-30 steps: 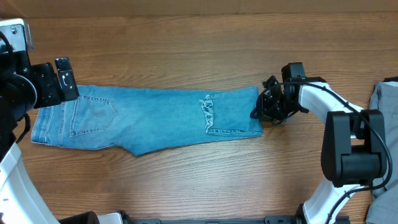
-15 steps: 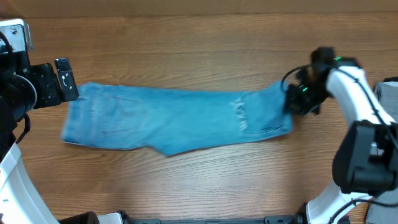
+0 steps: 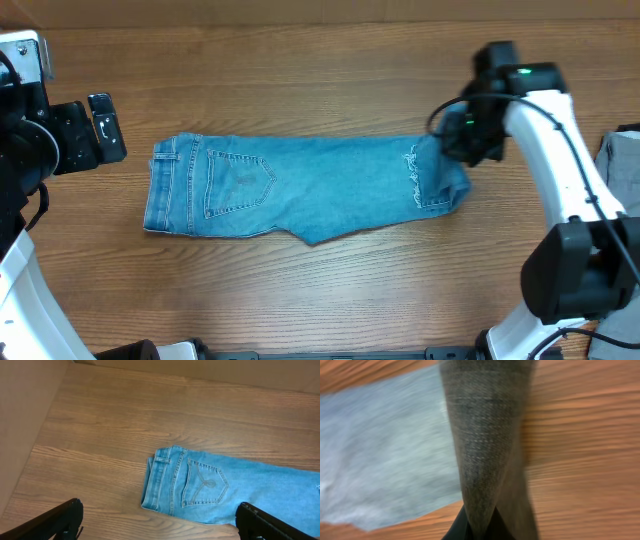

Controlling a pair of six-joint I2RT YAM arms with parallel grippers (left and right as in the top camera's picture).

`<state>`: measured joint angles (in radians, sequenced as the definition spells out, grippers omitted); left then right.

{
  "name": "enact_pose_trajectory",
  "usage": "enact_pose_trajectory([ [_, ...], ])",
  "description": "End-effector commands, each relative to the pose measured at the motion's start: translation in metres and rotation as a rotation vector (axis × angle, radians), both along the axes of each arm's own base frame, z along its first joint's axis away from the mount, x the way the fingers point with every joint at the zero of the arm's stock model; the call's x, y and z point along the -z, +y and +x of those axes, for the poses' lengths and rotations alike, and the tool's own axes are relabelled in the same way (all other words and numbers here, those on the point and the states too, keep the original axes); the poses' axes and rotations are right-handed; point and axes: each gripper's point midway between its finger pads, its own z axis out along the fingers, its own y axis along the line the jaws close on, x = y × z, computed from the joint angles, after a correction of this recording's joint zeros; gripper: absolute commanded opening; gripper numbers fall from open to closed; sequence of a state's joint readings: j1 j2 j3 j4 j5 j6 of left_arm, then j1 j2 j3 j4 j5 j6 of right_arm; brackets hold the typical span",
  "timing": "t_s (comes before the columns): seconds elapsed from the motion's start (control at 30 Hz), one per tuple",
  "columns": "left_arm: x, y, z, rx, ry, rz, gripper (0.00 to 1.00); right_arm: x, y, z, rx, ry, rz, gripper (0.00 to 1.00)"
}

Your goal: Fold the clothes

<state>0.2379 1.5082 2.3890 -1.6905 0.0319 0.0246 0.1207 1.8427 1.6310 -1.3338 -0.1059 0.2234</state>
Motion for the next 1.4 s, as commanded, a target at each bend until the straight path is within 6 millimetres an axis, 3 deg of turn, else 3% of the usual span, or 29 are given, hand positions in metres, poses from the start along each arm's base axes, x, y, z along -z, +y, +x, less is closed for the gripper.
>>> enact_pose_trajectory([
  [0.0,-0.001,0.003,-0.001,-0.023,-0.007,-0.004,1.0,-0.016,0.053,0.0,-0.046,-0.063,0.041,0.04],
  [0.23,-0.001,0.003,-0.001,-0.023,-0.007,-0.004,1.0,-0.018,0.144,-0.005,-0.21,-0.173,0.09,0.04],
  [0.5,-0.001,0.003,-0.001,-0.023,-0.007,-0.004,1.0,-0.004,0.199,-0.017,-0.294,-0.192,0.116,0.04],
  [0.83,-0.001,0.003,-0.001,-0.023,-0.007,-0.004,1.0,0.025,0.236,-0.035,-0.335,-0.129,0.142,0.04],
  [0.97,-0.001,0.003,-0.001,-0.023,-0.007,-0.004,1.0,0.021,0.252,-0.033,-0.322,-0.149,0.201,0.04],
  [1.37,-0.001,0.003,-0.001,-0.023,-0.007,-0.004,1.0,0.017,0.262,-0.032,-0.307,-0.148,0.255,0.04],
])
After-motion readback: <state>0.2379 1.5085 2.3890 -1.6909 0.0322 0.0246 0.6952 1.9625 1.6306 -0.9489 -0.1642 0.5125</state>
